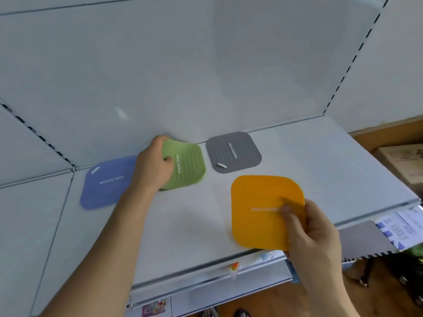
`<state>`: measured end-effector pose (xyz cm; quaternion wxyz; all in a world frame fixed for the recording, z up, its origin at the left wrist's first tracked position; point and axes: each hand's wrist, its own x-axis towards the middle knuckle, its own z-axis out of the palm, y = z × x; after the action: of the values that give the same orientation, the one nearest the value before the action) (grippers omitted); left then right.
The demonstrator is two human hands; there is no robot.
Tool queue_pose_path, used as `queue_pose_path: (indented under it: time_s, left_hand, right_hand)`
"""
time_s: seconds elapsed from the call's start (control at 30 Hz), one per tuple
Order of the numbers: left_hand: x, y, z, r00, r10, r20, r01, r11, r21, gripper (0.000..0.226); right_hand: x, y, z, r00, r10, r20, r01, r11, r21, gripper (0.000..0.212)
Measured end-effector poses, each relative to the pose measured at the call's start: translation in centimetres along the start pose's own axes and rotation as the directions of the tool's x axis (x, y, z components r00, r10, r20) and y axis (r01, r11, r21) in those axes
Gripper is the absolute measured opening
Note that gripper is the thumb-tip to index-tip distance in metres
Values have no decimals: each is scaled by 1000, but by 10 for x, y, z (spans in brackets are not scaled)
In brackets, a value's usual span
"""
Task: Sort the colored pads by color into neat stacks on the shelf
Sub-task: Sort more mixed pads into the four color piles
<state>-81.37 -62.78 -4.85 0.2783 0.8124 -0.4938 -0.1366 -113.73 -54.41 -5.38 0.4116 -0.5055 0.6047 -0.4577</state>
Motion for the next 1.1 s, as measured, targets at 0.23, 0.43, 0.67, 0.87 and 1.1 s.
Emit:
queue_pose_path:
  time_s: [0.23, 0.43, 0.67, 0.87, 1.1]
  left_hand:
    - [-10, -9, 21, 967, 148, -205, -71, 938, 339, 59]
    - [-60, 32, 32, 904, 417, -96, -381, 886, 264, 18]
    - [-140, 73, 78, 840, 542, 25, -538, 825, 176, 24]
    - [-144, 95, 101, 898, 438, -56, -417, 883, 214, 17]
    - [-146, 115, 115, 946, 296, -135, -246, 923, 295, 19]
  right_hand:
    - [6, -2, 6, 999, -17, 30, 19, 997, -79, 12]
    - [12, -4, -1, 1000, -7, -14, 4, 989, -145, 7]
    - [54, -11, -44, 997, -49, -63, 28, 952, -305, 11]
    - [146, -17, -55, 997, -81, 20, 84, 957, -277, 17]
    - [250, -14, -21, 951, -95, 294, 212, 893, -397, 38]
